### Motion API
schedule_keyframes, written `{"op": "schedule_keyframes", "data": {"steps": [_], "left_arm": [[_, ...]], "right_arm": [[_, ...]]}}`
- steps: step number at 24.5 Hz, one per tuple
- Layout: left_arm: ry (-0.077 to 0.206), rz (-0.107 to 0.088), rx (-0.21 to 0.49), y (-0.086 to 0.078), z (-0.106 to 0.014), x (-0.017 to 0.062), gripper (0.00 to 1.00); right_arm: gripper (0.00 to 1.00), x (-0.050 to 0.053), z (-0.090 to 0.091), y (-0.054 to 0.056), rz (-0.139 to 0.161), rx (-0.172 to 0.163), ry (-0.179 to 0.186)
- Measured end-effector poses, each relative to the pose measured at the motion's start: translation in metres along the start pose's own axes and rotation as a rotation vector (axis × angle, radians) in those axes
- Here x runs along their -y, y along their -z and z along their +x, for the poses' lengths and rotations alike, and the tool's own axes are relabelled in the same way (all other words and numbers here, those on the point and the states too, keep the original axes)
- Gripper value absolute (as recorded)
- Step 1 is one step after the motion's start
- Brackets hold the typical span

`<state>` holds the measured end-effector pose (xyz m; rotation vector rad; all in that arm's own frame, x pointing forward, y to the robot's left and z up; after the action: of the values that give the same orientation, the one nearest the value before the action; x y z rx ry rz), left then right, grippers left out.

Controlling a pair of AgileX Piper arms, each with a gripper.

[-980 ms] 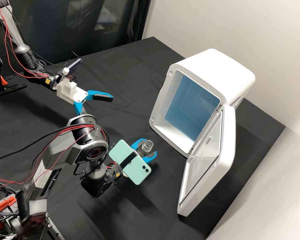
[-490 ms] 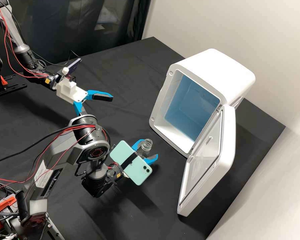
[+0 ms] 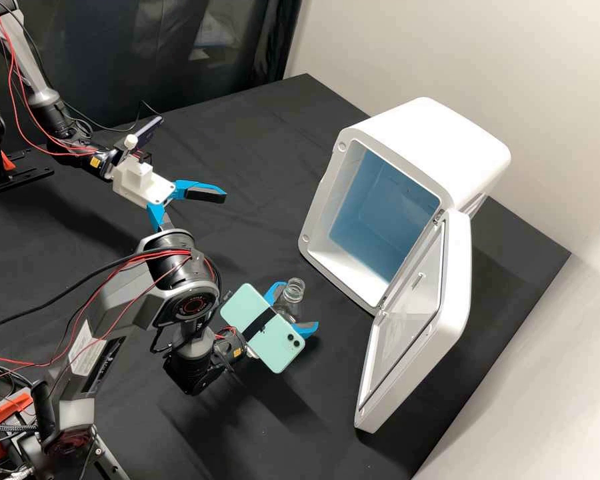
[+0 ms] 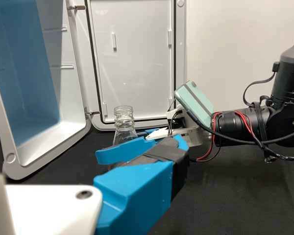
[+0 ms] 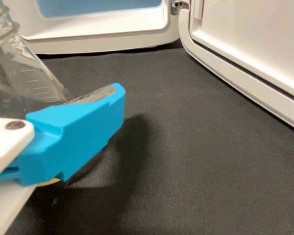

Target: Take the flask out of the incubator

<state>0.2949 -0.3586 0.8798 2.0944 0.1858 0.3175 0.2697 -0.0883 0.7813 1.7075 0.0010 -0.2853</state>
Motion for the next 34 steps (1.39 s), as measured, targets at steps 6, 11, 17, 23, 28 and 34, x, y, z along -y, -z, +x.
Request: {"op": "schedule_keyframes", "data": {"steps": [6, 11, 17, 23, 28, 34], "left_arm": [[-0.004, 0.000, 0.001, 0.000, 0.000, -0.0013, 1.00], [-0.015, 0.001, 0.003, -0.001, -0.001, -0.0041, 1.00], [-0.020, 0.011, -0.015, 0.001, -0.001, -0.0046, 1.00], [-0.014, 0.048, -0.030, -0.003, -0.004, -0.0002, 1.00], [-0.072, 0.082, -0.035, -0.008, -0.008, 0.0007, 1.00], [-0.143, 0.075, -0.036, -0.007, -0.010, 0.0014, 1.00]], "right_arm": [[1.00, -0.003, -0.008, 0.008, -0.009, -0.010, -0.011], [1.00, -0.008, -0.019, 0.018, -0.022, -0.037, -0.031], [1.00, -0.008, -0.039, 0.031, -0.045, -0.084, -0.023], [1.00, -0.006, -0.073, 0.046, -0.075, -0.123, -0.050], [1.00, -0.005, -0.104, 0.060, -0.095, -0.186, -0.105], [1.00, -0.019, -0.120, 0.069, 0.040, -0.248, -0.183]]}}
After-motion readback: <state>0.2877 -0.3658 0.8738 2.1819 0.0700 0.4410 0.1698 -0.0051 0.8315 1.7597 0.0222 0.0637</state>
